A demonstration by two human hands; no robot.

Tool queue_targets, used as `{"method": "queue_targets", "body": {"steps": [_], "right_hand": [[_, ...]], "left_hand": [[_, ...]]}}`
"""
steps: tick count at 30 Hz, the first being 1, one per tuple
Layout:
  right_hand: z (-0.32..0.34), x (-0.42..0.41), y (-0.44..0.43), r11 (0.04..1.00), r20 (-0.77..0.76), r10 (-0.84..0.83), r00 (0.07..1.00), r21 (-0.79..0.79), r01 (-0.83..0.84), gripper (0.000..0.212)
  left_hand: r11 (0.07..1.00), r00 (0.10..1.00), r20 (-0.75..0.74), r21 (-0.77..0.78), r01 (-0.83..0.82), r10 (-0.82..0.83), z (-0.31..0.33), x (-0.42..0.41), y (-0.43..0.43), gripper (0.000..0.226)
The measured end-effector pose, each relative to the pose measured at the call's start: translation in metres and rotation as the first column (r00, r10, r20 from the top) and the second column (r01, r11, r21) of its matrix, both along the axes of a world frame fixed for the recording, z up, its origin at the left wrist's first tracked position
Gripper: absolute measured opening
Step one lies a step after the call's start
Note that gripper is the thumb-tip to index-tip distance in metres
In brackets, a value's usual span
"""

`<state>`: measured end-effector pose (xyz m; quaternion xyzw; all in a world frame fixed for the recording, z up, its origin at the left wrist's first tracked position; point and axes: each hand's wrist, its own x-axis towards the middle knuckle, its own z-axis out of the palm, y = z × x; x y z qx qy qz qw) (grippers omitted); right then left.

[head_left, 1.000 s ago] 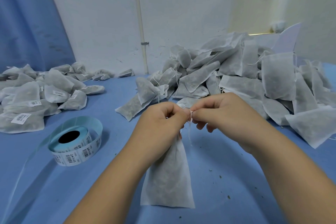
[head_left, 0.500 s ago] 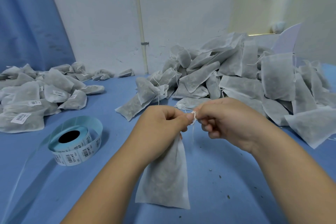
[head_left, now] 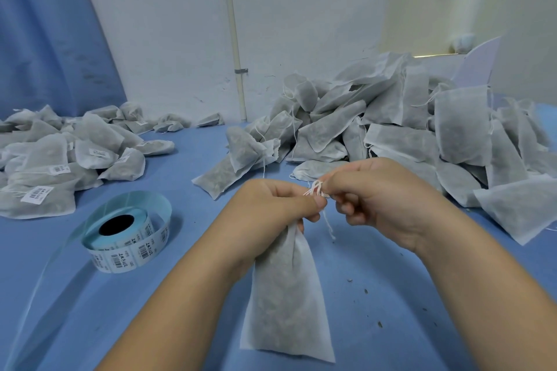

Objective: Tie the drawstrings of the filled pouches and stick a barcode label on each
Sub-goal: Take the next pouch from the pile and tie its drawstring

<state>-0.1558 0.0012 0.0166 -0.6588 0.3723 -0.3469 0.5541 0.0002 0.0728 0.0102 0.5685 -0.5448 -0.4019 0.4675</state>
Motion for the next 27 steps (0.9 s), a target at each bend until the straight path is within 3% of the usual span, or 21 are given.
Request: {"method": "queue_targets", "body": {"steps": [3, 6, 8, 16, 27], "right_hand": [[-0.001, -0.001, 0.001, 0.998, -0.030, -0.016, 0.999, -0.057, 0.014, 0.022], [0.001, -0.003, 0.001, 0.988, -0.024, -0.066, 0.998, -0.143, 0.061, 0.005], [0.003, -0.005, 0.002, 0.982, -0.009, -0.076, 0.997, -0.173, 0.073, 0.007], [0.007, -0.003, 0.011, 0.960, -0.116, -0.071, 0.991, -0.277, 0.036, 0.019], [0.007, -0.004, 0.016, 0.904, -0.265, -0.123, 0.956, -0.428, -0.003, 0.010]], "left_hand": [[1.000, 1.000, -0.015, -0.015, -0.017, 0.017, 0.000, 0.000, -0.001, 0.018], [0.998, 0.999, 0.002, -0.037, -0.046, 0.046, -0.001, 0.001, -0.001, 0.014], [0.997, 0.998, 0.022, -0.045, -0.065, 0.066, -0.001, 0.000, 0.000, 0.017], [0.986, 0.976, 0.175, -0.128, -0.109, 0.130, -0.002, 0.000, -0.001, 0.017], [0.963, 0.904, 0.365, -0.227, -0.145, 0.222, -0.006, -0.008, -0.002, 0.031]]}}
